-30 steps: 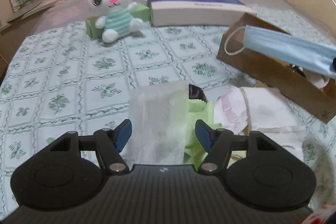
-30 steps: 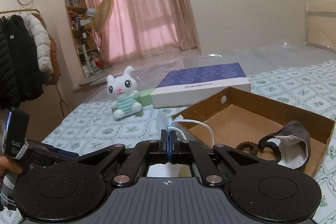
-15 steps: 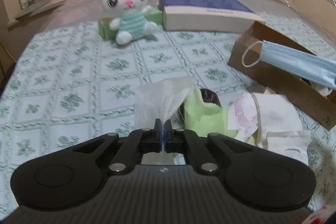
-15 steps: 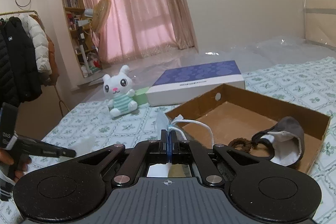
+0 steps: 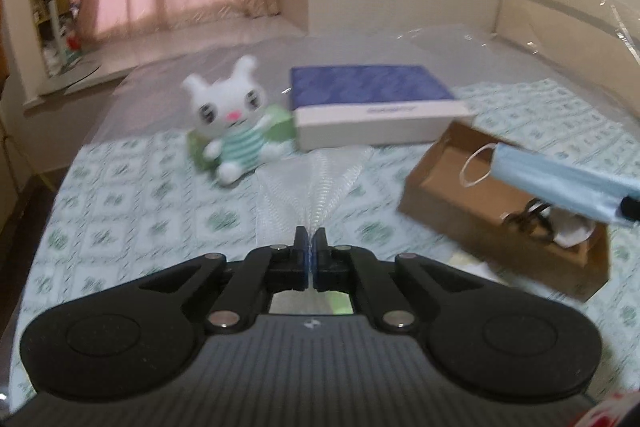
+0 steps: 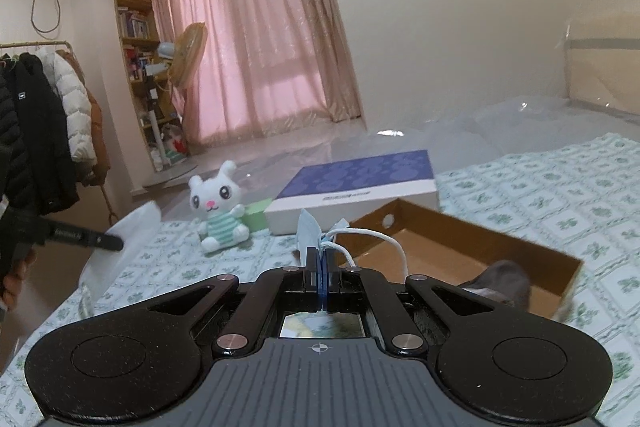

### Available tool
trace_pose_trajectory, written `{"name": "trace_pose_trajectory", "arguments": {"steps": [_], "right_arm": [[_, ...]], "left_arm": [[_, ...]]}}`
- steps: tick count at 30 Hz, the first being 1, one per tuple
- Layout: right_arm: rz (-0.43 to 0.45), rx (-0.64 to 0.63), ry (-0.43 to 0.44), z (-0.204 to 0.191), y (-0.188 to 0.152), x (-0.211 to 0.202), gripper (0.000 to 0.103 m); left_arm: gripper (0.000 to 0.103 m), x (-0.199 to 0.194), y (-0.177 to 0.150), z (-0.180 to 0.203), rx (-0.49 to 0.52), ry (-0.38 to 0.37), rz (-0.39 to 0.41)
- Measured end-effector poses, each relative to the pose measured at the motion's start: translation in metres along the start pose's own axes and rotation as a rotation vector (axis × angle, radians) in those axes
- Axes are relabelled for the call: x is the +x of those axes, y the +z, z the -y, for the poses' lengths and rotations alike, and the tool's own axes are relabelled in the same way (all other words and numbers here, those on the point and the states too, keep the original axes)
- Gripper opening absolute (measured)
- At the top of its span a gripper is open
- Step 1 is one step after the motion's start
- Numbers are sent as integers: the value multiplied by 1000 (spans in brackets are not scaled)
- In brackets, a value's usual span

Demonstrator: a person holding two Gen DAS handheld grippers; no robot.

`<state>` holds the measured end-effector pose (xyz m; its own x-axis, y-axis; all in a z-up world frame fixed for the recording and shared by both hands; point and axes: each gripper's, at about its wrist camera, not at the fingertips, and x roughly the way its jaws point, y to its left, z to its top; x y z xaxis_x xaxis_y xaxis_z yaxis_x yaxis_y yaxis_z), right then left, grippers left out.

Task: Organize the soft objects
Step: 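Carry the blue mask and plastic bag over the cardboard box with both grippers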

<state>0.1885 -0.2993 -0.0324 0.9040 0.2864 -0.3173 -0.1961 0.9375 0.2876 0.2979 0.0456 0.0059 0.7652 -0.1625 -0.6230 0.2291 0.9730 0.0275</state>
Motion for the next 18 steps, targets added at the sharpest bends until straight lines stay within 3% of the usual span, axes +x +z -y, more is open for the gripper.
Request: {"name": "trace_pose_trajectory", "arguments": {"steps": [10, 18], "right_arm": [[16, -46, -76, 49, 22, -9, 0], [-10, -67, -106, 88, 24, 2, 0]], "left_arm": [[2, 31, 57, 114, 51, -141, 44], [2, 78, 85, 199, 48, -172, 19]]}}
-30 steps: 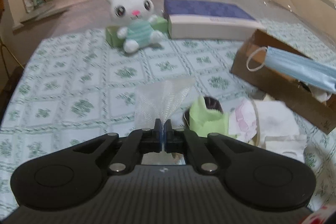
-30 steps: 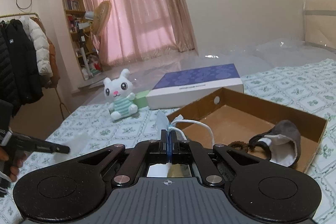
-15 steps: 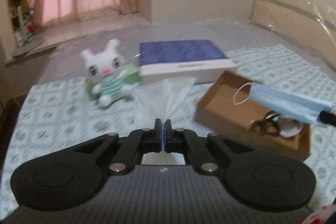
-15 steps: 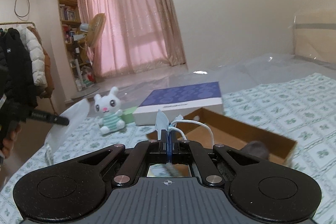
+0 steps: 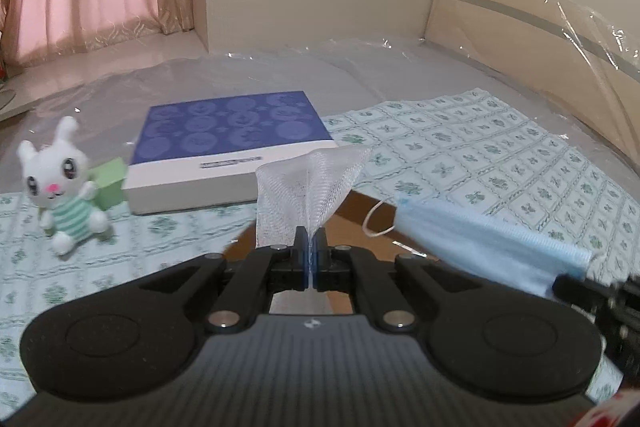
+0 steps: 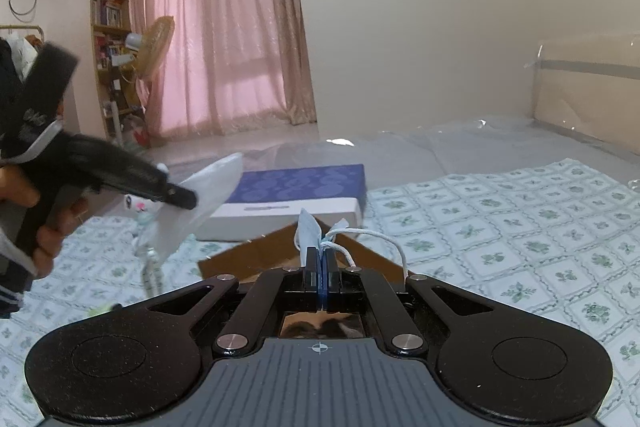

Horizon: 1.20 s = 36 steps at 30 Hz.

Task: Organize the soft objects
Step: 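Carry the blue mask and plastic bag over the cardboard box with both grippers, then open both grippers to drop the blue mask and bag into the box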

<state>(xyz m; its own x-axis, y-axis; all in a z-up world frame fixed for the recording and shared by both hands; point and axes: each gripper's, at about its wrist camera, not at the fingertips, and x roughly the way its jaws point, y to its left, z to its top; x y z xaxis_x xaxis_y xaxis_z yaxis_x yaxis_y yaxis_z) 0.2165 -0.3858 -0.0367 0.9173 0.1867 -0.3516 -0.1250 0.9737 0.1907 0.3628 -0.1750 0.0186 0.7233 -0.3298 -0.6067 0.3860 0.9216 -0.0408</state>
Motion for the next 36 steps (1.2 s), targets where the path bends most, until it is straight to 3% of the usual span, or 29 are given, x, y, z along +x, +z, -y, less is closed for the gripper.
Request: {"name": "trace_pose_trajectory", "arguments": {"steps": [7, 10, 11, 12, 28, 30, 31, 32, 34, 36], "right_arm": [[-16, 28, -19, 24, -10, 5, 0], [-19, 41, -24, 30, -11, 7, 0], [-19, 44, -24, 31, -12, 7, 0], [-20, 46, -23, 32, -12, 8, 0], [-5, 77, -16, 4, -14, 59, 1], [-86, 33, -15, -4, -15, 78, 7], [-143, 8, -18, -8, -18, 88, 25], [-167, -5, -14, -11, -22, 93, 50], [-178, -26, -22, -16, -30, 95, 62], [-207, -33, -23, -18, -36, 95, 62]], "left_arm": [[2, 53, -3, 33, -12, 1, -54], [23, 75, -9, 40, -1, 11, -73], [37, 82, -11, 40, 8, 8, -88], [44, 85, -14, 40, 17, 8, -99], [46, 90, -29, -2, 47, 67, -134], [46, 88, -30, -7, 47, 73, -137], [46, 87, -31, -10, 47, 73, -139], [46, 86, -32, -12, 46, 74, -141], [46, 83, -33, -16, 48, 76, -146], [47, 80, -36, -19, 52, 76, -149]]}}
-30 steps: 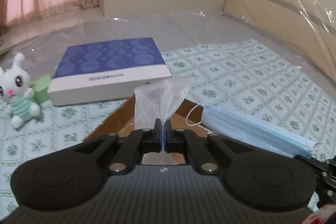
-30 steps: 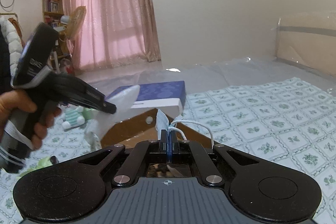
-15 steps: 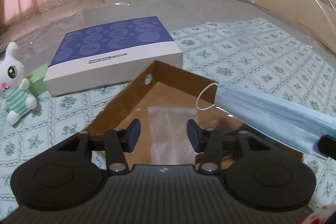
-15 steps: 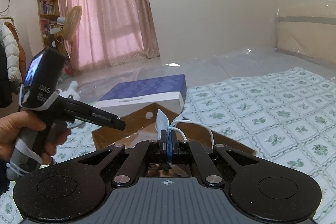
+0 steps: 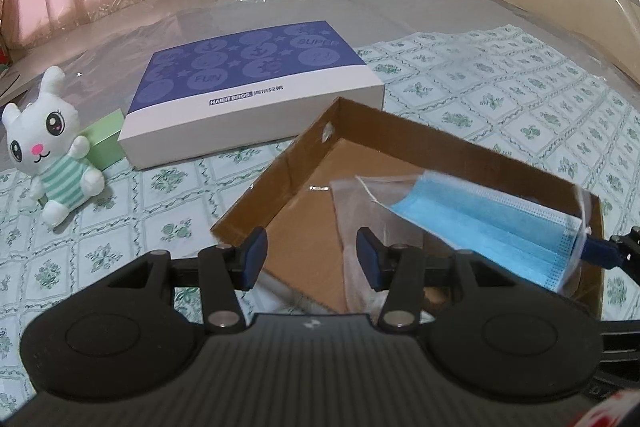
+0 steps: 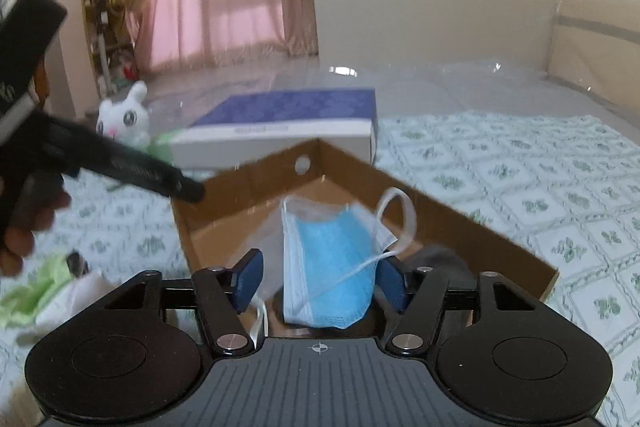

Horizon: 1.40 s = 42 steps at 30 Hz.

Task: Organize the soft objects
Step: 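Open both grippers to drop the blue mask and bag into the box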

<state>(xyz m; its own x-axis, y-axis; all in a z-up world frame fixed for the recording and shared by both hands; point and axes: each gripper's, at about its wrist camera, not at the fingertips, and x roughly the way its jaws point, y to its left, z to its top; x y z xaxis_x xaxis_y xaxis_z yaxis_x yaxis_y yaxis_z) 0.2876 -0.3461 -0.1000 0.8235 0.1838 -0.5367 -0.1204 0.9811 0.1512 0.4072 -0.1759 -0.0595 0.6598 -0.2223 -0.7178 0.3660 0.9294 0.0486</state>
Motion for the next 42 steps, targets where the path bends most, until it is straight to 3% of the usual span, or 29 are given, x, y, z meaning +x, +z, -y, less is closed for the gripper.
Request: {"name": "trace_pose_trajectory", "arguments": {"steps": [12, 24, 42], "right_arm": [[-90, 52, -9, 4, -19, -25, 62], [-67, 124, -22, -5, -18, -77, 63], [-46, 138, 10, -55, -32, -150, 66]], "left_arm": [[49, -25, -27, -12, 6, 2, -33], [50, -82, -56, -15, -8, -4, -25], [50, -176, -116, -23, -39, 14, -20]]}}
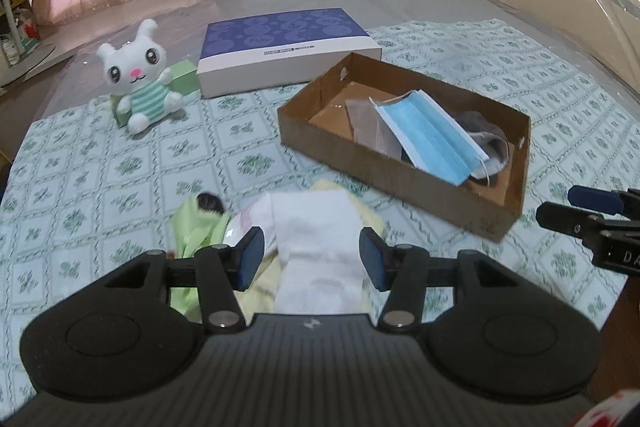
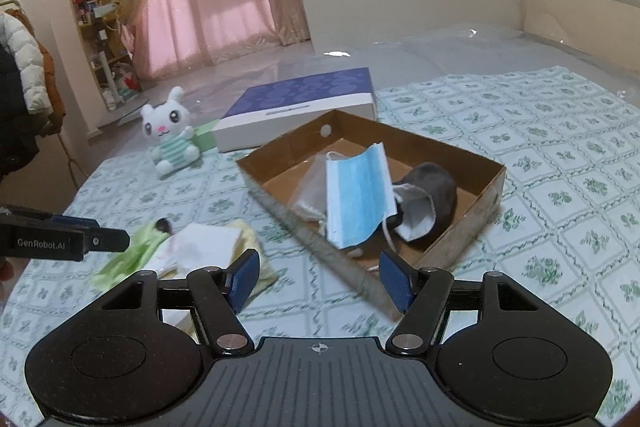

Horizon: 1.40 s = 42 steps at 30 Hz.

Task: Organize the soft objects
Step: 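Open both grippers to drop the blue mask and bag into the box, then move both tools back over the pile of soft items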

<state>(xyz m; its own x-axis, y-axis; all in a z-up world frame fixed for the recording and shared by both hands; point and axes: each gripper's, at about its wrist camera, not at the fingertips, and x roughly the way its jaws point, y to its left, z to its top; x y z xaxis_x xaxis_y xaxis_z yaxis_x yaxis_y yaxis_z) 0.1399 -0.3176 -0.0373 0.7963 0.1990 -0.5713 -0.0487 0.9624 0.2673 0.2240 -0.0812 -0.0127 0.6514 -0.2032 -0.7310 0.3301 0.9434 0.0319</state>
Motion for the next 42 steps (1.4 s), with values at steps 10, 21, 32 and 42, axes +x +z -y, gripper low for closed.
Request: {"name": "trace_pose_trajectory", "arguments": {"steps": [10, 21, 32, 42], "right_arm": [[16, -13, 27, -26, -15, -38, 67], [1, -39, 86, -55, -36, -66, 67], [-31, -88, 133, -81, -50, -73, 68], [-83, -117, 164, -95, -61, -59, 68]], "left_arm": [[50, -55, -45, -14, -26, 24, 13], [50, -105, -85, -21, -38, 49, 40], [50, -131, -111, -28, -66, 69, 55], [50, -131, -129, -36, -95, 93, 20]]}}
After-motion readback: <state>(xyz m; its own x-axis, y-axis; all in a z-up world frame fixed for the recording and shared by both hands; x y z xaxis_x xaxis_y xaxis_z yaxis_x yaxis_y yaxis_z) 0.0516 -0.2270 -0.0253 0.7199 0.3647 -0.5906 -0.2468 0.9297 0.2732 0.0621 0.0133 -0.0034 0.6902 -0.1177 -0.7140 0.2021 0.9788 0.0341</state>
